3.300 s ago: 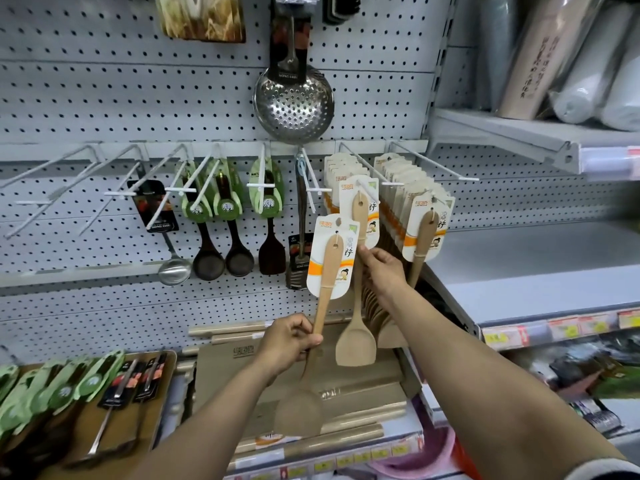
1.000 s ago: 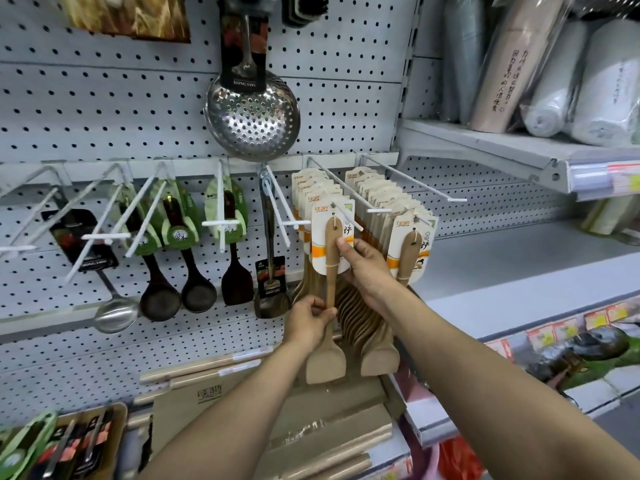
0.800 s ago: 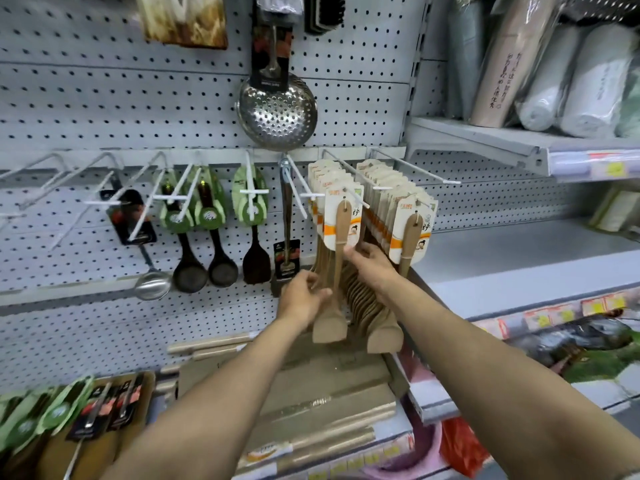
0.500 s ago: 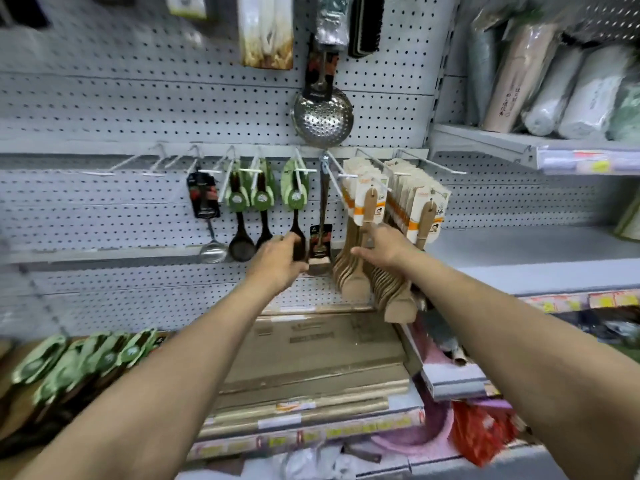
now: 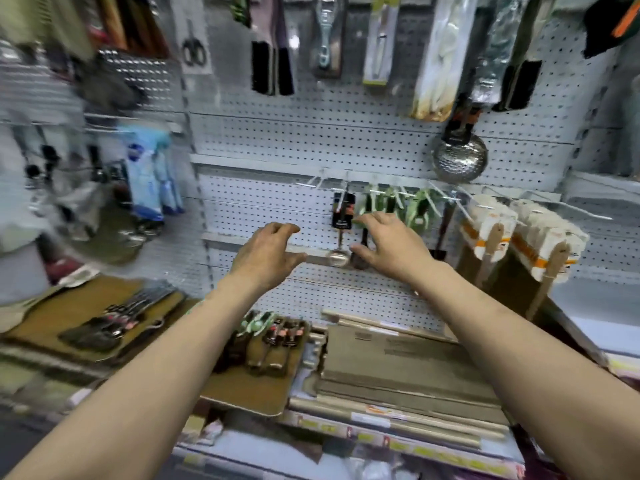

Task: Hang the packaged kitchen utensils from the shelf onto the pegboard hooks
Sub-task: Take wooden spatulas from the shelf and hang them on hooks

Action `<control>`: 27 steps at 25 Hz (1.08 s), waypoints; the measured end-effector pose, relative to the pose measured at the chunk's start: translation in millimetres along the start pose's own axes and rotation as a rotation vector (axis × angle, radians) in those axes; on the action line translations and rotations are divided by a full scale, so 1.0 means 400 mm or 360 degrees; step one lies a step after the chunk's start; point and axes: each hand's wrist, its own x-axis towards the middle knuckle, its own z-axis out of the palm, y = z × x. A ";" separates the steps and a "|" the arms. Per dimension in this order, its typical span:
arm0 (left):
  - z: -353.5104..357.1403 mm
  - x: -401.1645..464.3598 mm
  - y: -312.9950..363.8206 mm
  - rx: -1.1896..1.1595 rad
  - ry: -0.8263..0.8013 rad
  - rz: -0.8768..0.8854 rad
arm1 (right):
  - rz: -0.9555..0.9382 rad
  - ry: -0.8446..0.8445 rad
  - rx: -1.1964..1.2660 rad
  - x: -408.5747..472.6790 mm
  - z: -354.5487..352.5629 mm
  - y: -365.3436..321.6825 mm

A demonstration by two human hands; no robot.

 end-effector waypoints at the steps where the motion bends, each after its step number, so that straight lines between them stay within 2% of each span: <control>1: -0.022 -0.016 -0.049 0.0006 0.0011 -0.0018 | -0.0033 -0.0010 0.0022 0.021 0.014 -0.050; 5: -0.142 -0.072 -0.318 0.0074 0.0089 -0.0087 | -0.0218 0.0018 0.0110 0.138 0.087 -0.322; 15: -0.449 -0.166 -0.947 0.0326 0.0125 -0.0203 | -0.0384 -0.0001 0.0340 0.459 0.281 -0.987; 21: -0.528 -0.155 -1.269 0.0265 0.0147 -0.0339 | -0.0494 -0.0083 0.0406 0.690 0.421 -1.249; 27: -0.534 -0.046 -1.606 0.0260 0.0149 -0.0473 | -0.0641 -0.0142 0.0498 0.993 0.597 -1.467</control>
